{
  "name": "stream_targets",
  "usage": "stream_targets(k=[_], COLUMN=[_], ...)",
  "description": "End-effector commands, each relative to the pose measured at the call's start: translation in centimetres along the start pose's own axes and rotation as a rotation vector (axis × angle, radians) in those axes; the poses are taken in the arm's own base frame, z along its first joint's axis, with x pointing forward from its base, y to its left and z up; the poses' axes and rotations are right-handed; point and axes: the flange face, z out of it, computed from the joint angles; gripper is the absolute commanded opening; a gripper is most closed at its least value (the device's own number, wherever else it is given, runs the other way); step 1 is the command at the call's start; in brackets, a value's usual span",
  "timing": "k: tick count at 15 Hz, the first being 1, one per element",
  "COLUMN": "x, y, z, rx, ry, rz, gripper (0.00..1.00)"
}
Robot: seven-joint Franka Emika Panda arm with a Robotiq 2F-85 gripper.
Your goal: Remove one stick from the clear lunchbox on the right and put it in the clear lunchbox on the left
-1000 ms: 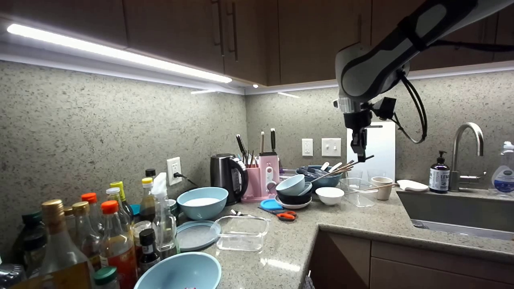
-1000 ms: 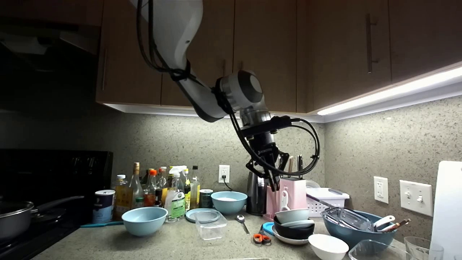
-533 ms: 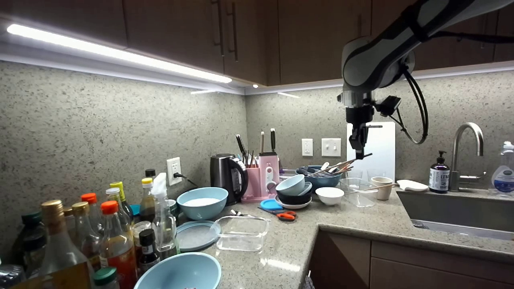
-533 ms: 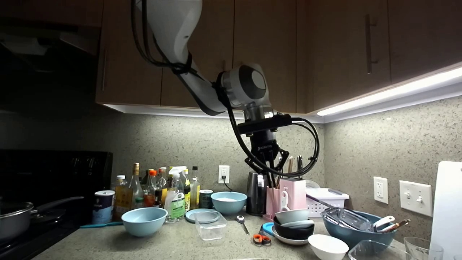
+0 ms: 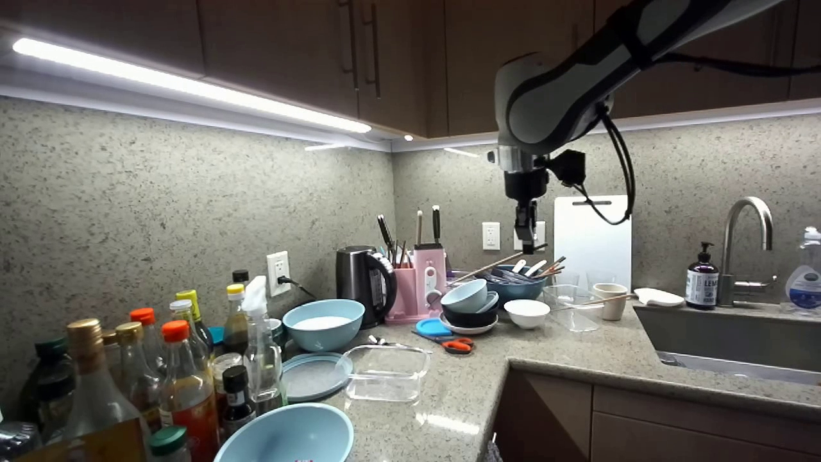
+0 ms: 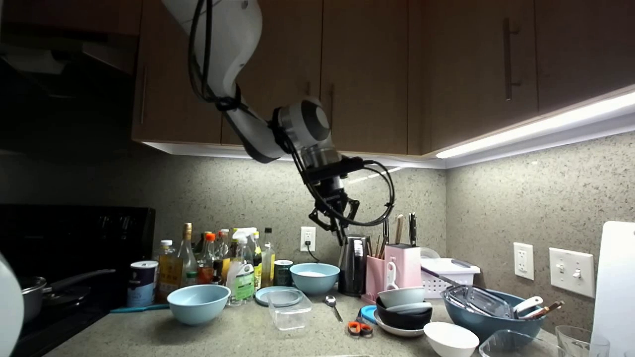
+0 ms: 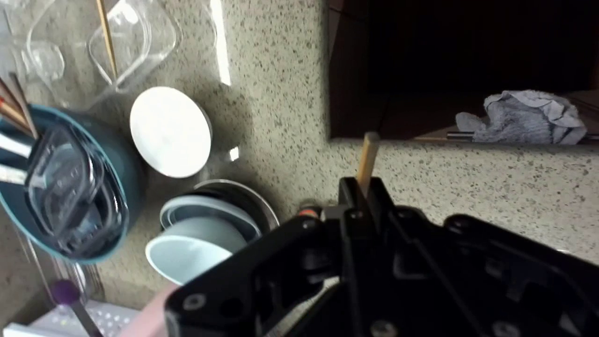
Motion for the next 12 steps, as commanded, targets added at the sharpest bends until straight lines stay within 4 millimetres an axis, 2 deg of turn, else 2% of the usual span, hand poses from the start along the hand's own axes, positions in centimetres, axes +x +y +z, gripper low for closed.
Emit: stream_targets(k=[1,3,6,12], x=[5.4,8.0,10.9,15.4], y=[-3.5,-5.1,-6.1,-8.4], z=[-0.4,0.0,1.3,5.7], rx=[-0.084,-0.112,-0.126,-0.088], ry=[0.026,0.054,0.099,0.106], rz=[-0.188,-0.286,-0.369,-0.508], gripper=[0.04,0.04,0.04,0.04])
